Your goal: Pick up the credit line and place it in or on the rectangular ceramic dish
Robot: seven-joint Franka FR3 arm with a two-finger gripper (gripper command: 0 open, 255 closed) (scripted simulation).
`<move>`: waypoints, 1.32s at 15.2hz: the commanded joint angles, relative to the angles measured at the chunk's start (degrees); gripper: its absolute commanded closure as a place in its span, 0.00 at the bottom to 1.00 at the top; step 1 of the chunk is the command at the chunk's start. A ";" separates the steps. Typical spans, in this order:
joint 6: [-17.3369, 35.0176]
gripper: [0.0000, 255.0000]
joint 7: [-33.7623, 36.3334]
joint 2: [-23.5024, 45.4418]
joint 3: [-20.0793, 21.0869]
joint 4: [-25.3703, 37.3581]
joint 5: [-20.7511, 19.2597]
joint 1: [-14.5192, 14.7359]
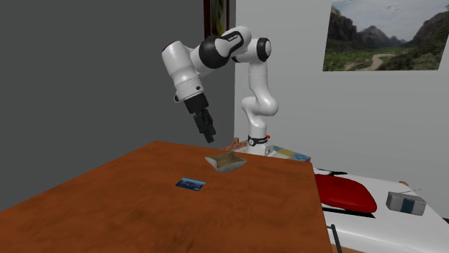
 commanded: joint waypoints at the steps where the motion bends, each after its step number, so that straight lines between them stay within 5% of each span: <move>1: 0.41 0.00 3.02 4.84 0.07 4.20 1.07 0.33; 10: 0.86 0.00 14.08 26.54 -0.72 25.07 5.78 1.52; 20: 6.02 0.00 13.45 27.12 -0.24 20.88 6.41 2.87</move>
